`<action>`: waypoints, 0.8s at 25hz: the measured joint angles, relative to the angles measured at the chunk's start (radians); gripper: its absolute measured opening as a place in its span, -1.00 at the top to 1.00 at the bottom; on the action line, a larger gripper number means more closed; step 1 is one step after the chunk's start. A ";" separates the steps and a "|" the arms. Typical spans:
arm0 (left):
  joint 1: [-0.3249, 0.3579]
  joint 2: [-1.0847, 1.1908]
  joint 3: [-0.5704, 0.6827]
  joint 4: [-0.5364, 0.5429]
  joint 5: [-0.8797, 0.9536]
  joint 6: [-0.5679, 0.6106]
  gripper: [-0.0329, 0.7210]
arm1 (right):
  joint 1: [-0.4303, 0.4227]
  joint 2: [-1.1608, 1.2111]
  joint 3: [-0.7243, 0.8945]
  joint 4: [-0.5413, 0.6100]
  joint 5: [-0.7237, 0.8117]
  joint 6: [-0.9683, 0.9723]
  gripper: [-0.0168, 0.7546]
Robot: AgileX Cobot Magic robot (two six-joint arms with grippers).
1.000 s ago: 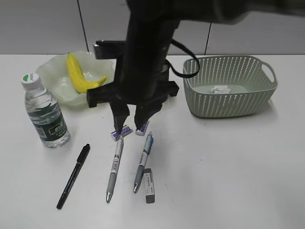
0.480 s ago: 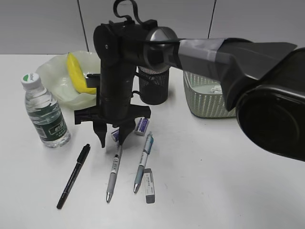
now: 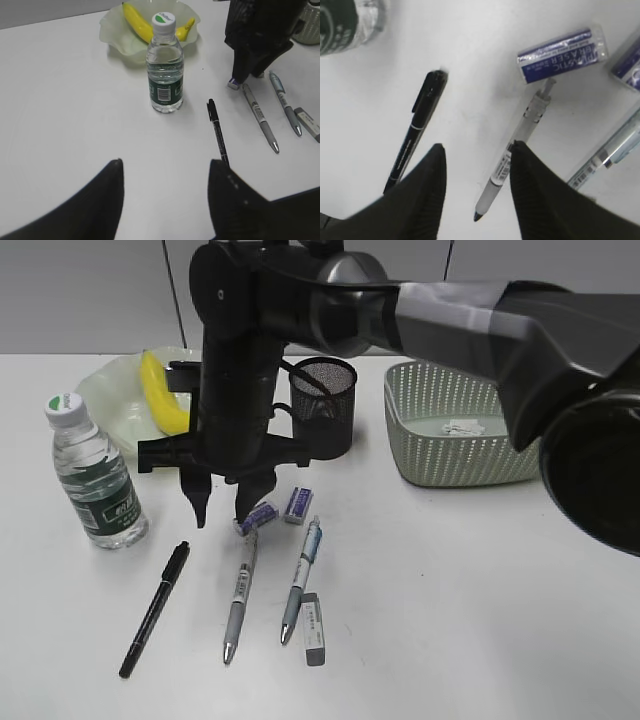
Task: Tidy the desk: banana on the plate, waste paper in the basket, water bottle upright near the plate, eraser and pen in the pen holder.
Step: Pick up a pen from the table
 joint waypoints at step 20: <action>0.000 0.000 0.000 0.000 0.000 0.000 -0.15 | 0.003 0.013 0.155 -0.013 -0.045 0.063 0.07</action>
